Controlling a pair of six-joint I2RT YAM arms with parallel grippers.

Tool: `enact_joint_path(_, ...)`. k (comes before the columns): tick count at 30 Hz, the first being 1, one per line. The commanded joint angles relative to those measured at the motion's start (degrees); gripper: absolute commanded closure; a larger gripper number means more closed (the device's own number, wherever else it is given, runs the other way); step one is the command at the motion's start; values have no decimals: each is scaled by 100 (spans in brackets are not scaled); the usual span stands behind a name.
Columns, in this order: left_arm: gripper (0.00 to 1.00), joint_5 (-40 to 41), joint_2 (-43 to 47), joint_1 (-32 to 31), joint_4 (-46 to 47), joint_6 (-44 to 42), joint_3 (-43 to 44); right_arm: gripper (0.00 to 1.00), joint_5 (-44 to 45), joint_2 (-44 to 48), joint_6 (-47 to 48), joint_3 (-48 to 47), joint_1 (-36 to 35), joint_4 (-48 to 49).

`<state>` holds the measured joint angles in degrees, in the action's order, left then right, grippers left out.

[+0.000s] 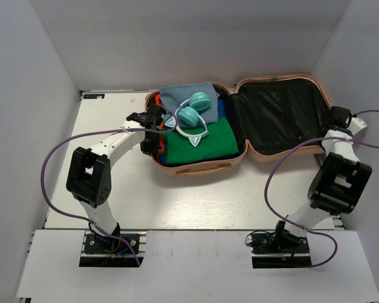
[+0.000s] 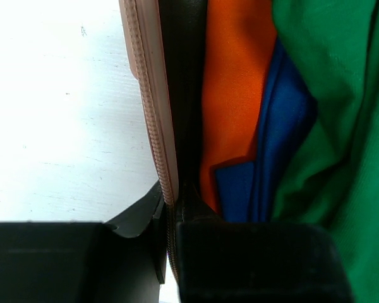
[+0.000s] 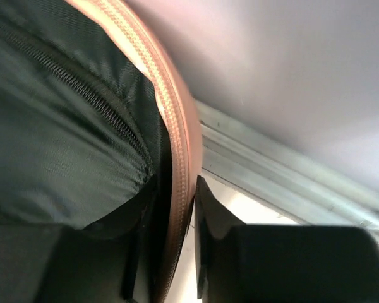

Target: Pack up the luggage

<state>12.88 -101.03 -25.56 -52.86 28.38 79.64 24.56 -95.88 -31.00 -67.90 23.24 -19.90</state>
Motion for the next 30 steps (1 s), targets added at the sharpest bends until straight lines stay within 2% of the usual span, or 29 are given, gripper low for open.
enact_joint_path(1, 100, -330, 128, -37, 364, -96, 35, 100, -522, 1348, 1559, 74, -618, 1555)
enact_joint_path(4, 100, -427, 128, -37, 391, -78, -36, 100, -723, 1869, 2455, 276, -1093, 1919)
enact_joint_path(8, 100, -497, 145, -28, 452, -61, -97, 100, -1530, 2459, 2907, 584, -1724, 2472)
enact_joint_path(12, 100, -576, 233, -37, 575, -17, -211, 100, -2182, 2600, 3352, 331, -2306, 2097)
enact_joint_path(16, 100, -577, 330, -37, 663, 9, -387, 100, -2771, 2653, 3750, 242, -3518, 1771)
enact_joint_path(17, 100, -577, 373, -28, 698, 44, -405, 100, -2789, 2679, 3890, 207, -3703, 1657)
enact_joint_path(18, 100, -559, 409, -28, 690, 62, -457, 100, -2798, 2688, 3909, 172, -4218, 1595)
enact_joint_path(20, 100, -620, 479, -37, 768, 62, -484, 100, -2912, 2697, 4022, 154, -4555, 1490)
enact_joint_path(21, 100, -620, 479, -37, 795, 88, -545, 100, -2904, 2688, 4075, 154, -5079, 1419)
enact_joint_path(24, 100, -647, 585, -28, 892, 71, -642, 100, -2851, 2601, 4173, 67, -5881, 1218)
enact_joint_path(27, 100, -647, 629, -37, 970, 106, -721, 100, -2501, 2320, 4200, 14, -6515, 1102)
enact_joint_path(30, 100, -743, 655, -19, 1050, 98, -765, 100, -1895, 2126, 3780, -232, -6640, 918)
